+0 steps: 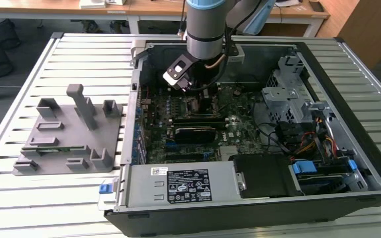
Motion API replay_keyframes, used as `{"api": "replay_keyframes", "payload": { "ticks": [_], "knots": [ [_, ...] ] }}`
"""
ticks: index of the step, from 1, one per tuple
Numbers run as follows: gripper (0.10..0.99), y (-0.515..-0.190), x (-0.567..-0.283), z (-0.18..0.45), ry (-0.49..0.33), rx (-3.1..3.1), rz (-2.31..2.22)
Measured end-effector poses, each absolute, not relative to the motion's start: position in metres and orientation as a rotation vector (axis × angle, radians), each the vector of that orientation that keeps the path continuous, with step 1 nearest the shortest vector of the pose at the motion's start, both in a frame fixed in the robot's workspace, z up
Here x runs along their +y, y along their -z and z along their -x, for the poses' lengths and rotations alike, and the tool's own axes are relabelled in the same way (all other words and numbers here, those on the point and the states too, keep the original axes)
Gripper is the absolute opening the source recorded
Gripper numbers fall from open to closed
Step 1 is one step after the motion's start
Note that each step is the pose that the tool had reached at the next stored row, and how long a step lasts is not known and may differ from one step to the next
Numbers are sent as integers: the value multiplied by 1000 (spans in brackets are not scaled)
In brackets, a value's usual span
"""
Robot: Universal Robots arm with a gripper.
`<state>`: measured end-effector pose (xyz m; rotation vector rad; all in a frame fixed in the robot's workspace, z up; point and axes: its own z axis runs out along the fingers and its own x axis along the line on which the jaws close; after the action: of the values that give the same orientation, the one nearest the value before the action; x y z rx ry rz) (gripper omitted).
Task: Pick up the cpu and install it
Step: 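Place the cpu into insertion slot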
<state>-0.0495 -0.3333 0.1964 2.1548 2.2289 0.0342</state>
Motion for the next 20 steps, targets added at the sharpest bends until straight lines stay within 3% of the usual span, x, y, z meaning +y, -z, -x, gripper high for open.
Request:
{"api": "replay_keyframes", "payload": {
  "ticks": [15,17,18,20],
  "knots": [
    [529,-194,-333,50,-35,2229,-2155],
    [541,-194,-333,50,-34,2229,-2155],
    [604,-194,-333,50,-34,2229,-2155],
    [604,-194,-333,50,-34,2229,-2155]
  ]
}}
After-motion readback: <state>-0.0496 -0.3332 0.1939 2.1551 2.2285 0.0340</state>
